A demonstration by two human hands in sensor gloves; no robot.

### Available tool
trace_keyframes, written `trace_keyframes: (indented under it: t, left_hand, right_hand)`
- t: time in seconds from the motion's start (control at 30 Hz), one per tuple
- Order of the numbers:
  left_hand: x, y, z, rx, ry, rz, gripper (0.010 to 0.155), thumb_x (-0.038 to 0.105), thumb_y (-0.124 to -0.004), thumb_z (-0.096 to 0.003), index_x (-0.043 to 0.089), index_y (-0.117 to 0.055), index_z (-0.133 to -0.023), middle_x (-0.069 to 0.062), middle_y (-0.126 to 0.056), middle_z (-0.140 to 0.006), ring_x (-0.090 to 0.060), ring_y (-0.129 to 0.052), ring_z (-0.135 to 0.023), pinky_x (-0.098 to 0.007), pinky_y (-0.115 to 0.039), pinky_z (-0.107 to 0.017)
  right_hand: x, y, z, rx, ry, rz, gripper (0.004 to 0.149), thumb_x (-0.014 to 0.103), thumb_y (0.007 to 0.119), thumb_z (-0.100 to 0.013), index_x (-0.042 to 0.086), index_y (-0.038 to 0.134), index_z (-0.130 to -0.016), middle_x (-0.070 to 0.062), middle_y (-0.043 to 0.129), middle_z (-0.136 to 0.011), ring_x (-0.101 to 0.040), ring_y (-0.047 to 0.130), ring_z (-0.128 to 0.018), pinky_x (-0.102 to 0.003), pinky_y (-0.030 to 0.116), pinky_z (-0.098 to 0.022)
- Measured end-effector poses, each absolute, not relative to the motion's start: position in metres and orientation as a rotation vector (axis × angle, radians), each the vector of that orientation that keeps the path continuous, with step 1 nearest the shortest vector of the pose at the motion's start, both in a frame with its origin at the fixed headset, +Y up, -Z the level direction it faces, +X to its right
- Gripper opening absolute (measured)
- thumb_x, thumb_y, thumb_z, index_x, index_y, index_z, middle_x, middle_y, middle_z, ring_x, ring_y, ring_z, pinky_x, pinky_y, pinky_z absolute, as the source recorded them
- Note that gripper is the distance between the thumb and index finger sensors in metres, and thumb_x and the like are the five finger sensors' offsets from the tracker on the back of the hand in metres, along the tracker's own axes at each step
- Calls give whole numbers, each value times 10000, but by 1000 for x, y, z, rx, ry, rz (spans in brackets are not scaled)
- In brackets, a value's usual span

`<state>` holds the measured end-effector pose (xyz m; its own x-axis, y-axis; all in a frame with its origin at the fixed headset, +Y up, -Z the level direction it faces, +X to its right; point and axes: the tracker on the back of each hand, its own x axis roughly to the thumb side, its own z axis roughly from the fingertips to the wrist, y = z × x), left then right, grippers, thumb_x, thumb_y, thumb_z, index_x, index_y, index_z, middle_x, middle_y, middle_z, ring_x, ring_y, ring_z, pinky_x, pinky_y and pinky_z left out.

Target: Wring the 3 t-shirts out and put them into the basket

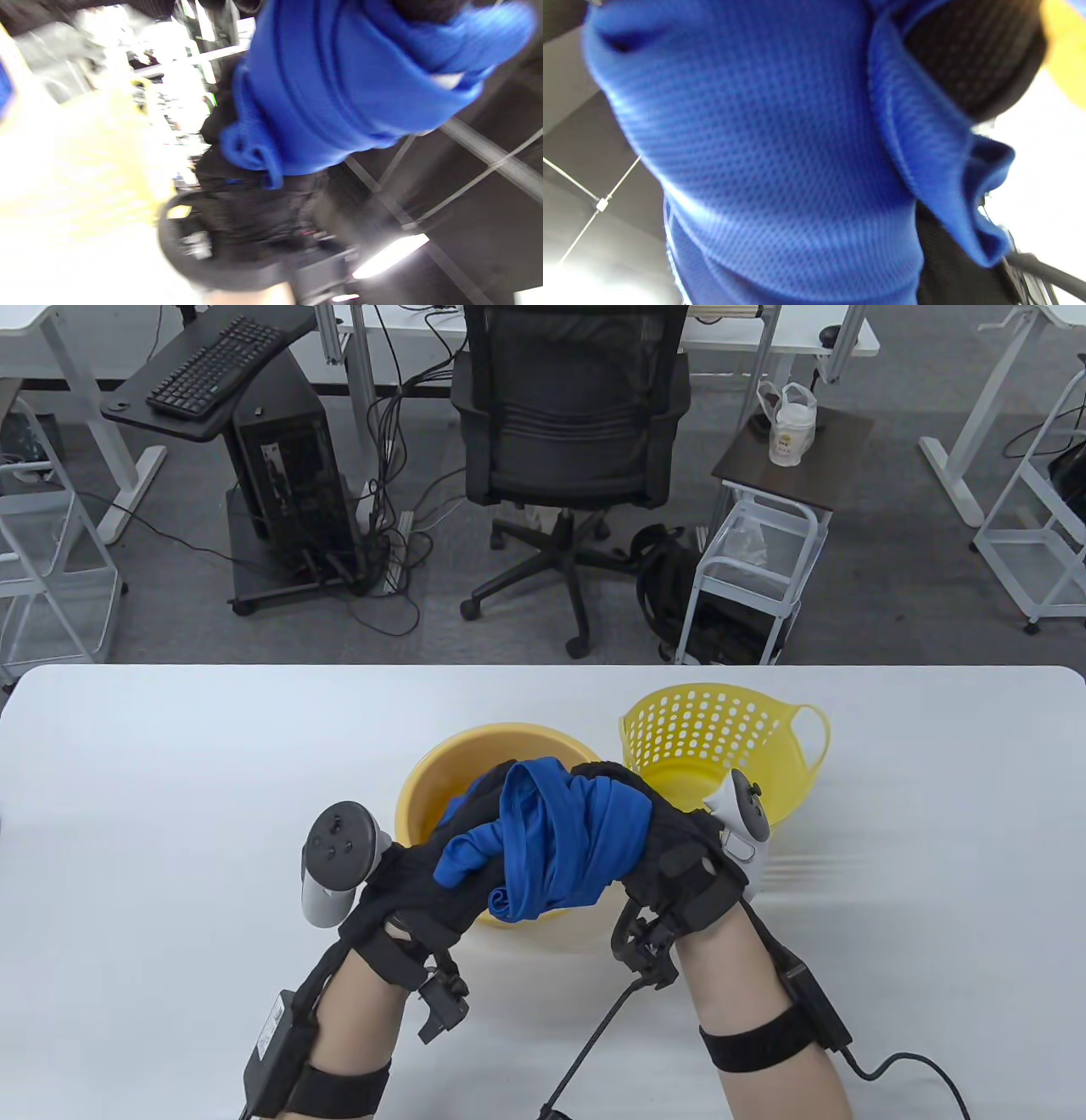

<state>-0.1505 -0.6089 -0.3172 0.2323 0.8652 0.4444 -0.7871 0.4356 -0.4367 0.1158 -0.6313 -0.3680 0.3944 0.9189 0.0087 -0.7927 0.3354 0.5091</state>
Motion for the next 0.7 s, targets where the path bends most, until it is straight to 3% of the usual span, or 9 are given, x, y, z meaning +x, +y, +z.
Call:
trace_keyframes:
  t: [0.07,0.13,0.23,0.33,0.43,0.5,0.63,0.7]
  left_hand:
    - [-154,-608,-319,-149,-636,1014,735,705,-596,-586,444,-250,-1180,-180,-617,-1214,-295,-972,-733,-351,-874,-490]
    - [-151,-607,-321,-225,-699,1121,731,611,-677,-606,412,-267,-1178,-162,-706,-1154,-176,-1037,-533,-240,-907,-338]
    - [-143,-612,-321,-328,-805,1420,695,421,-810,-624,482,-369,-1157,-224,-461,-1236,-248,-1029,-665,-310,-939,-443]
    - [-137,-617,-322,-468,-892,1549,685,336,-814,-627,517,-406,-1147,-233,-274,-1255,-361,-956,-824,-405,-916,-569]
    - [-131,-626,-321,-666,-1011,1685,651,591,-769,-638,460,-455,-1193,-244,-124,-1269,-556,-755,-957,-568,-785,-669]
    - [-130,-632,-322,-723,-983,1722,686,741,-690,-615,396,-541,-1189,-252,-125,-1274,-646,-658,-961,-646,-730,-650]
    - [-134,-643,-324,-774,-778,1702,604,803,-581,-613,356,-723,-994,-236,-301,-1286,-674,-601,-952,-648,-736,-620]
    - [-135,-648,-326,-815,-675,1676,553,802,-608,-609,338,-733,-883,-225,-359,-1275,-659,-572,-970,-670,-706,-617]
  right_hand:
    - [122,-629,-371,536,263,1222,467,215,859,-592,33,687,-986,-344,823,-834,-552,956,-447,-464,900,-239]
    - [126,-627,-375,601,209,1291,465,212,867,-587,47,698,-987,-336,831,-842,-552,958,-465,-474,899,-250]
    - [131,-623,-375,660,186,1218,463,214,869,-589,56,703,-991,-333,832,-852,-555,955,-478,-481,895,-259]
    - [140,-615,-373,666,153,1240,457,201,883,-581,56,726,-984,-341,842,-852,-574,952,-488,-507,889,-263]
    - [149,-605,-369,736,107,1324,455,197,891,-577,63,737,-984,-338,847,-859,-583,948,-503,-522,883,-274]
    - [151,-597,-364,824,75,1437,455,191,896,-575,69,743,-986,-336,845,-871,-593,939,-523,-538,875,-289]
    - [145,-590,-358,926,48,1634,455,197,901,-572,94,748,-988,-318,849,-894,-596,936,-568,-562,873,-324]
    - [137,-588,-355,946,40,1706,455,188,908,-566,93,756,-985,-322,850,-895,-609,930,-575,-576,868,-329]
